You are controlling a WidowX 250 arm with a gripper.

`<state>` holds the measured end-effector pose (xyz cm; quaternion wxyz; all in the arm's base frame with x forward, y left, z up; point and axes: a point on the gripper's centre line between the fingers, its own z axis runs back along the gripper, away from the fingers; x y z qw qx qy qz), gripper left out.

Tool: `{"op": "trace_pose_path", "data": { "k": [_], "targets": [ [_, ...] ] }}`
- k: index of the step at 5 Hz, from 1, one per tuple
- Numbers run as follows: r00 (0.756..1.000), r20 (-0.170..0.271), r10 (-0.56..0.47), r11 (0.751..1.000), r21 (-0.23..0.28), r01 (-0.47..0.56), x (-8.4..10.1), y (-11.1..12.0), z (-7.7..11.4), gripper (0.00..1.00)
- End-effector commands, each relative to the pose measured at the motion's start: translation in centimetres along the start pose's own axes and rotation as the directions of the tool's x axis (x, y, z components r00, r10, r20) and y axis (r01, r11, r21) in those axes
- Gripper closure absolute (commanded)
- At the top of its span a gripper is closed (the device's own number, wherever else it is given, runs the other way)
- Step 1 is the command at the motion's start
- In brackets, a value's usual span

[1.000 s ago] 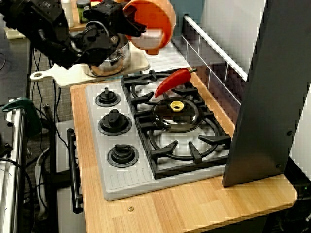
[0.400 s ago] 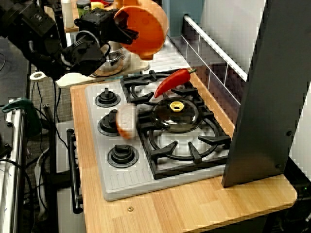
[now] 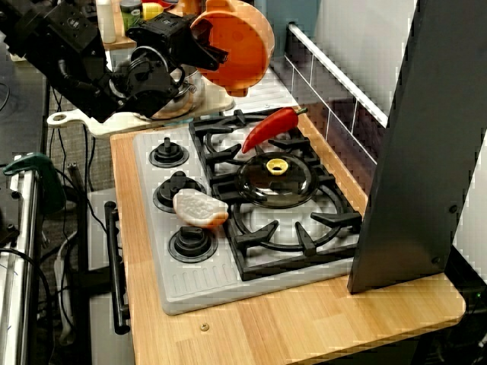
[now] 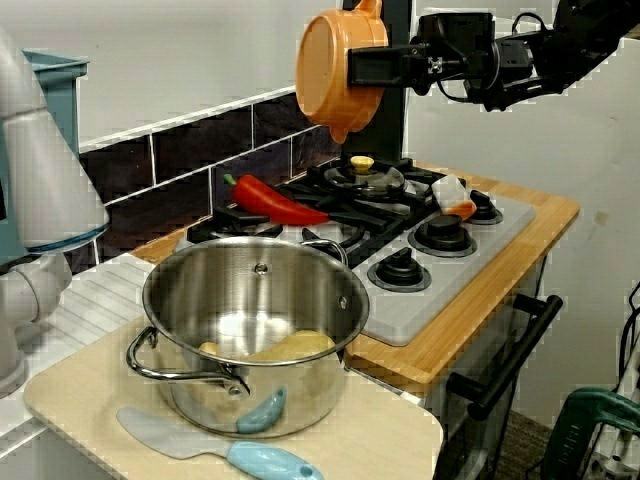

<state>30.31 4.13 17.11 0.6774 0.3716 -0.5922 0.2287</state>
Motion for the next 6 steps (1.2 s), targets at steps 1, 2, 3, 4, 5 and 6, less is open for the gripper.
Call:
{"op": "trace_pose_path", "data": {
  "k": [1,2,3,4,5,6],
  "targets": [
    [0.994,-0.103,-0.030,0.999,-0.016,0.029,1.6,-0.5,-1.8,1.00],
    [0.977,-0.194,-0.083,0.996,-0.035,0.078,2.4,-0.9,-3.3,1.00],
    [0.961,-0.254,-0.112,0.993,-0.051,0.102,2.9,-1.0,-4.3,1.00],
    [0.927,-0.333,-0.173,0.984,-0.091,0.151,3.2,-1.3,-5.4,1.00],
    [0.911,-0.366,-0.189,0.981,-0.107,0.161,3.4,-1.2,-6.0,1.00],
    [0.887,-0.409,-0.217,0.975,-0.140,0.174,3.6,-0.8,-6.6,1.00]
  ]
}}
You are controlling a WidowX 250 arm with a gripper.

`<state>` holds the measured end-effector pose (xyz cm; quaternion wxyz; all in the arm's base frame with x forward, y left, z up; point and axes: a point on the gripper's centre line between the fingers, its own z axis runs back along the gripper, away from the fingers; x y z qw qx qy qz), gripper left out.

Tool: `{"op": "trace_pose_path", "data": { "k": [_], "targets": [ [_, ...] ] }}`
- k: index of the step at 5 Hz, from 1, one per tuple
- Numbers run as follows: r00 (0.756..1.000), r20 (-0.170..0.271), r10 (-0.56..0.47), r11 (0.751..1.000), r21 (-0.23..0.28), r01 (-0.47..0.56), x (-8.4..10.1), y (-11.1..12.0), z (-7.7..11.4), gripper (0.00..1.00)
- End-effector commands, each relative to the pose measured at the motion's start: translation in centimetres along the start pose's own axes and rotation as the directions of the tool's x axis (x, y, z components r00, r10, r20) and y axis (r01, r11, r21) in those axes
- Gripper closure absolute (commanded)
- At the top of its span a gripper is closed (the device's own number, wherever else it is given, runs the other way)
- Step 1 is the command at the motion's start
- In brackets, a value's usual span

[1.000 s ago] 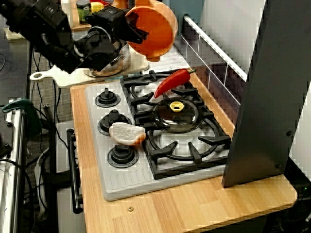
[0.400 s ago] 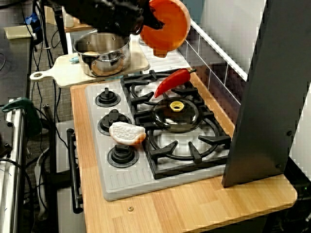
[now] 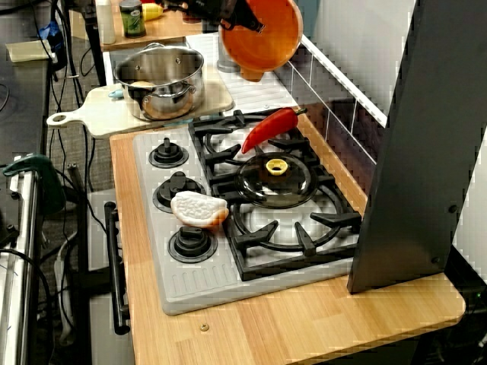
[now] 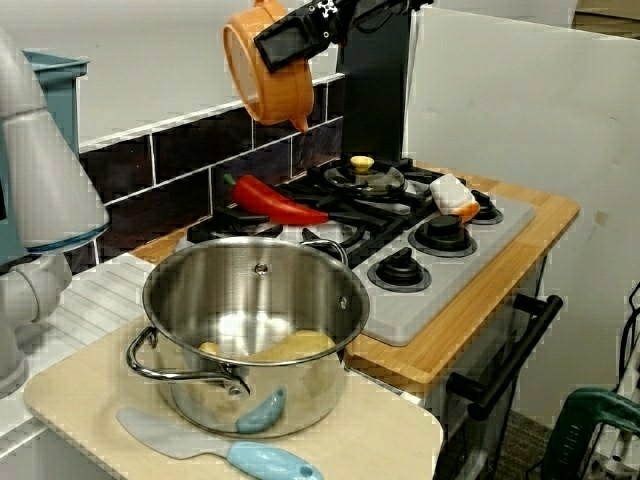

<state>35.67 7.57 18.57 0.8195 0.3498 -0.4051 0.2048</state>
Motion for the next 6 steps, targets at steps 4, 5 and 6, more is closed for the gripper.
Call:
{"op": "trace_pose_path", "data": {
  "k": [4,5,6],
  "targets": [
    [0.973,-0.183,-0.140,0.983,-0.145,0.114,2.1,1.5,-1.5,1.00],
    [0.959,-0.217,-0.182,0.971,-0.193,0.141,2.3,1.5,-1.8,1.00],
    [0.939,-0.255,-0.230,0.955,-0.245,0.167,2.5,1.7,-2.3,1.00]
  ]
}}
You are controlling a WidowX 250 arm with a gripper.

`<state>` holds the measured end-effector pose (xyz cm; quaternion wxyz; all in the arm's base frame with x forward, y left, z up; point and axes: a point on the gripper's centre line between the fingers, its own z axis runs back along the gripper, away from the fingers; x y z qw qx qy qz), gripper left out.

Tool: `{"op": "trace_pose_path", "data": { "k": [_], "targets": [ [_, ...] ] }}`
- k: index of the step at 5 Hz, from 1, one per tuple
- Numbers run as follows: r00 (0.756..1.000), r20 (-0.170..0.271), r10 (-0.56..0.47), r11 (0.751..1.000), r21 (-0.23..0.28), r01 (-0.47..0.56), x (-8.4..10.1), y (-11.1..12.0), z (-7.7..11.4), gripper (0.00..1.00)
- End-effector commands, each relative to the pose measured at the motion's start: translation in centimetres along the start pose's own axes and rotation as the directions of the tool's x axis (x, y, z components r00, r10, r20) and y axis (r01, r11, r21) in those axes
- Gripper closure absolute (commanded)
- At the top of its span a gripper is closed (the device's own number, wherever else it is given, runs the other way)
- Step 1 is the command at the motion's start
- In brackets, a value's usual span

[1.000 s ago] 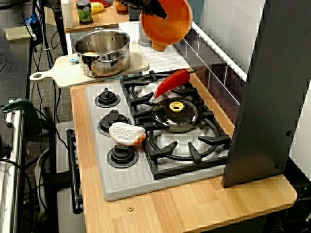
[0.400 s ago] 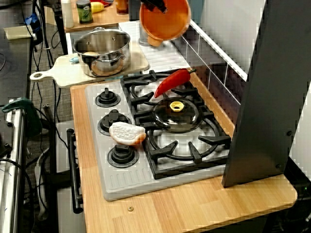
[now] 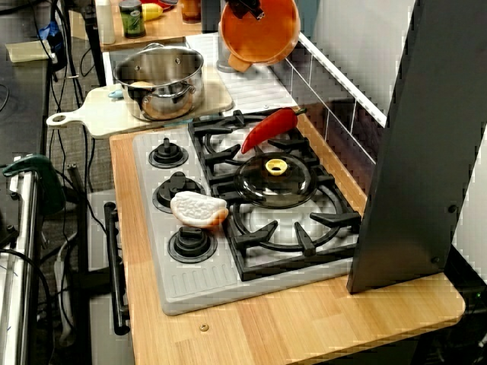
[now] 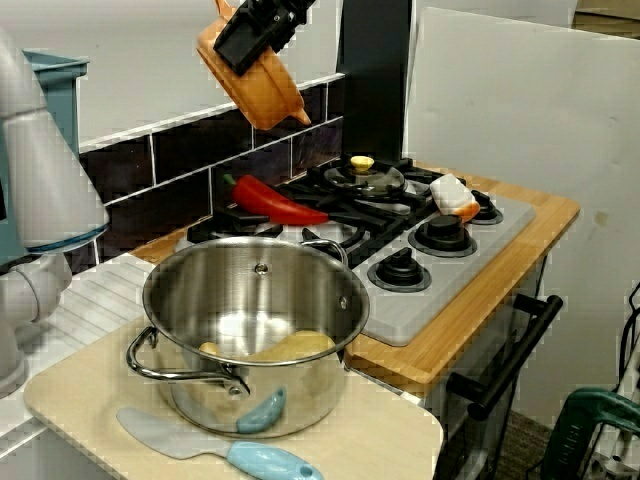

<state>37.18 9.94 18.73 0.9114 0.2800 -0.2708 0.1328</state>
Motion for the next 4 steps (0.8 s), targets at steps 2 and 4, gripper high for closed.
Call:
{"op": "trace_pose_path", "data": {
  "k": [2,4],
  "targets": [
    [0.985,-0.125,-0.117,0.984,-0.151,0.098,1.9,1.8,-0.3,1.00],
    [0.964,-0.198,-0.179,0.967,-0.214,0.136,2.4,2.0,-1.4,1.00]
  ]
}}
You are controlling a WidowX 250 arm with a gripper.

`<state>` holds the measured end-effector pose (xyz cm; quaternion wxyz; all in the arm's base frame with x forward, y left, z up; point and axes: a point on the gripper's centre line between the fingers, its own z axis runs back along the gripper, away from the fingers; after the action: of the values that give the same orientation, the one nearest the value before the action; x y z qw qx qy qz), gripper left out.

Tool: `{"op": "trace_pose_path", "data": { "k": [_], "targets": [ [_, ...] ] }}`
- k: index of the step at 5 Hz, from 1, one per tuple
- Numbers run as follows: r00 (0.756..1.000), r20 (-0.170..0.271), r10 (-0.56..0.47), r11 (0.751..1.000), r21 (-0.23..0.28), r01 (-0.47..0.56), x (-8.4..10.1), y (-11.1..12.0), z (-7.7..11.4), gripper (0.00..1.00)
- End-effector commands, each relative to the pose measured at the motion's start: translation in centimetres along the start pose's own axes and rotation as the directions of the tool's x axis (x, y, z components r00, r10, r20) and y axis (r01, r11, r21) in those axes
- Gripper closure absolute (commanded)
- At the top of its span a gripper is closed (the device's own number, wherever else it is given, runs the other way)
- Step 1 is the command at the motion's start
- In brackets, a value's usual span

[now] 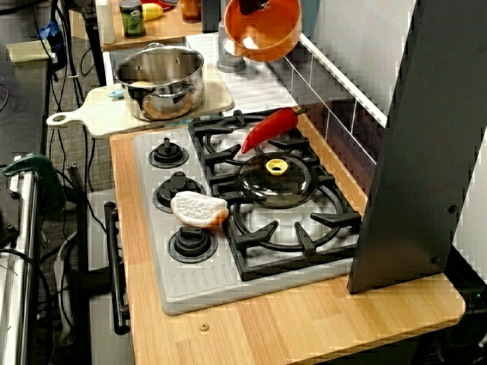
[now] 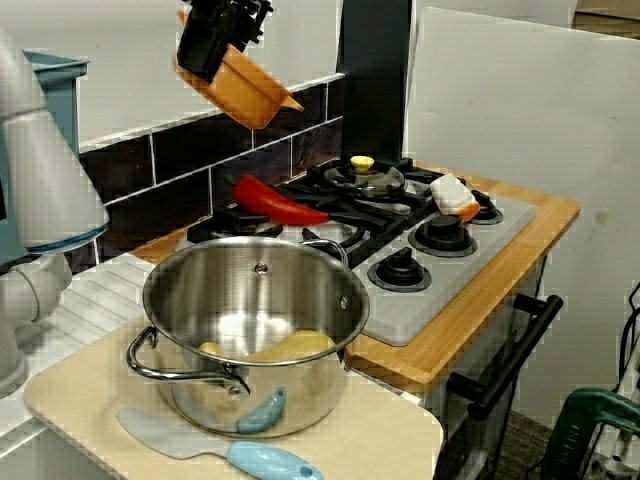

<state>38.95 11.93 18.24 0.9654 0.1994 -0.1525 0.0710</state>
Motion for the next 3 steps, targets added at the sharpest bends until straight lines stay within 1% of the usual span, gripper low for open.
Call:
{"op": "trace_pose_path", "data": {
  "k": [1,3],
  "targets": [
    [0.999,-0.008,-0.044,0.998,-0.052,0.044,0.39,1.58,1.24,1.00],
    [0.995,-0.046,-0.086,0.994,-0.076,0.082,-0.29,1.72,0.44,1.00]
  ]
}}
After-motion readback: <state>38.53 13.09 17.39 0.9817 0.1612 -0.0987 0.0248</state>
